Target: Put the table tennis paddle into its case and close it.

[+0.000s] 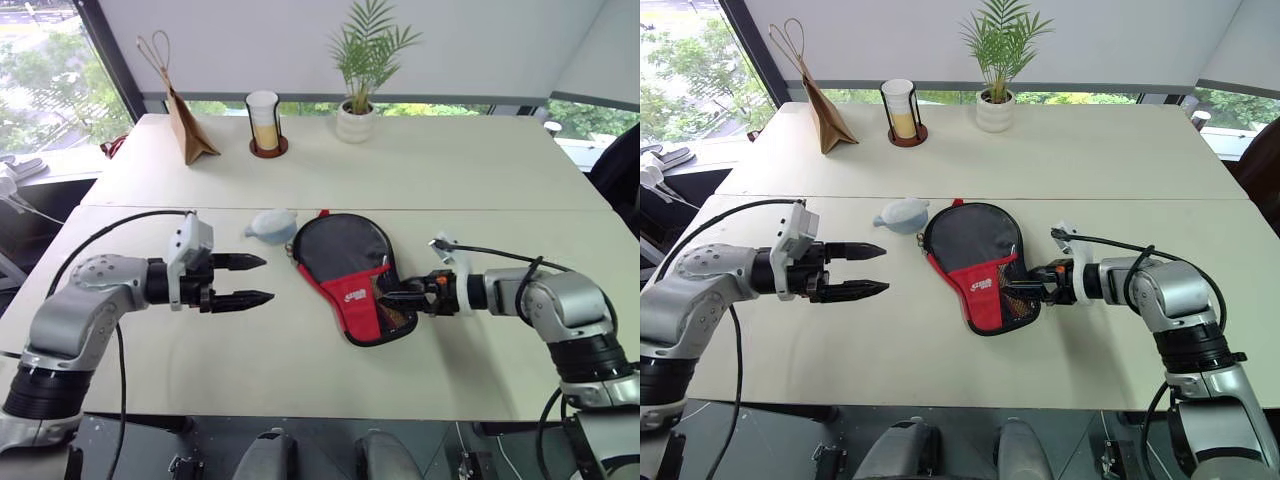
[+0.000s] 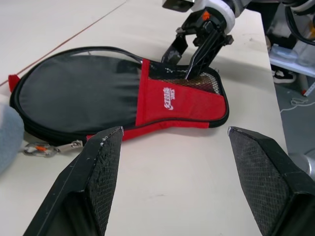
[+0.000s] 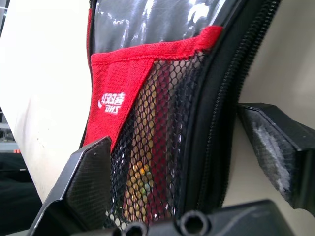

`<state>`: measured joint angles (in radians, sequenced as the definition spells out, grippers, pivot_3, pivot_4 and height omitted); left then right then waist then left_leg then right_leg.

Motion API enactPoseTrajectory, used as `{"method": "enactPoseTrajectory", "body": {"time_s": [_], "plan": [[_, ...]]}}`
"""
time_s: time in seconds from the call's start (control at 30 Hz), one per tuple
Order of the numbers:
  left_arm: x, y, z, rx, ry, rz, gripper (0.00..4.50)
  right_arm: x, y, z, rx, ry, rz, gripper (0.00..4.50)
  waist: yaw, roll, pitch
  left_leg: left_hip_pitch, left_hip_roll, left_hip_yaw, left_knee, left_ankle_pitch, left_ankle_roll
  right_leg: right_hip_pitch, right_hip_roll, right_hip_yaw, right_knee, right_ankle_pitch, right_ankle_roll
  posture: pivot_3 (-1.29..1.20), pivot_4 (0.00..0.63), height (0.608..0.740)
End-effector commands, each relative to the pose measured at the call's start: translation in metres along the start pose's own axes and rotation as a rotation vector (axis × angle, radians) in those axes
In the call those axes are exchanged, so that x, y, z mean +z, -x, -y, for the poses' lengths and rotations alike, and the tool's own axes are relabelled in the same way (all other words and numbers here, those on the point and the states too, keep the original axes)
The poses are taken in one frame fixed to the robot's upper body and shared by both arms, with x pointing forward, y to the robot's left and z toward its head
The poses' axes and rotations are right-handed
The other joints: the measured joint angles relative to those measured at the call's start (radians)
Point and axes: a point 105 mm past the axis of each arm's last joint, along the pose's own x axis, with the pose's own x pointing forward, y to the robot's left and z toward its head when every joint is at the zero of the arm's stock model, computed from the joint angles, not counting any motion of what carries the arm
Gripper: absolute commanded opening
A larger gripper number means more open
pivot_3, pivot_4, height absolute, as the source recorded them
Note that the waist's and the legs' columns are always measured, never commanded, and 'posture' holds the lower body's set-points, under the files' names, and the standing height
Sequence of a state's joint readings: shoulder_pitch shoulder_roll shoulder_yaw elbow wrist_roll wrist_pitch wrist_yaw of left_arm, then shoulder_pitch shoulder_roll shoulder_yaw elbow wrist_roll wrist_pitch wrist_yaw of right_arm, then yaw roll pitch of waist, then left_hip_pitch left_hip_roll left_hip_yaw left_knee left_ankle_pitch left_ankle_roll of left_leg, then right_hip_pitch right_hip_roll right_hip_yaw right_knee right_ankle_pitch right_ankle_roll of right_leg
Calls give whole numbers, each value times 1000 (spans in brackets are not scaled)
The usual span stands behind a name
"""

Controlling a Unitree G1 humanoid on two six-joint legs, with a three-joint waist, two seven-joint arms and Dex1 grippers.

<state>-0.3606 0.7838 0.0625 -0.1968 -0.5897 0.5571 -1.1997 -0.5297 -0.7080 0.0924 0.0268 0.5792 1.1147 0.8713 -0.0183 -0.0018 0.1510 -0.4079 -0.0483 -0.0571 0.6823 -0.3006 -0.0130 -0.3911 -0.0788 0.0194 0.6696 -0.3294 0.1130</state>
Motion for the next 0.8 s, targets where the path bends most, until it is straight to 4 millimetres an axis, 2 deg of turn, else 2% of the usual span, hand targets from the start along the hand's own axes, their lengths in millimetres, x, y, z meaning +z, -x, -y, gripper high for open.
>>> {"method": "enactPoseTrajectory", "body": {"time_s": [0.03,0.13,0.17,0.3,0.4,0.63,0.8], "plan": [[9,3,-2,16,-46,21,3592,-14,-13,-5,51,-36,-57,2589,0,0,0,0,0,0,0,0,0,0,0,0,0,0,0,0,150,740],[9,3,-3,32,-53,21,3592,-14,-14,-6,66,-46,-61,1120,1,0,0,0,0,0,-1,0,0,0,0,0,0,0,0,0,150,740],[10,3,-4,38,-55,22,3592,-15,-14,-7,75,-46,-66,838,1,0,0,0,0,0,0,0,0,0,0,0,0,0,0,0,150,740],[10,3,-6,53,-57,27,3592,-20,-15,-12,98,-65,-85,836,2,0,0,0,0,0,0,0,0,0,0,0,0,0,0,0,150,740],[10,3,-10,76,-68,30,3592,-22,-12,-20,132,-145,-72,836,3,0,0,0,0,0,-1,0,0,0,0,0,0,0,0,0,150,740],[10,1,-10,90,-75,38,3592,-50,-2,-42,162,-348,-67,836,6,0,0,0,0,-1,-2,0,0,0,0,0,-1,0,0,0,150,740],[9,-2,-8,92,-74,41,3592,-65,3,-50,120,-414,-35,836,6,0,-1,0,0,-1,-2,0,0,0,0,0,-1,0,0,0,150,740]]}}
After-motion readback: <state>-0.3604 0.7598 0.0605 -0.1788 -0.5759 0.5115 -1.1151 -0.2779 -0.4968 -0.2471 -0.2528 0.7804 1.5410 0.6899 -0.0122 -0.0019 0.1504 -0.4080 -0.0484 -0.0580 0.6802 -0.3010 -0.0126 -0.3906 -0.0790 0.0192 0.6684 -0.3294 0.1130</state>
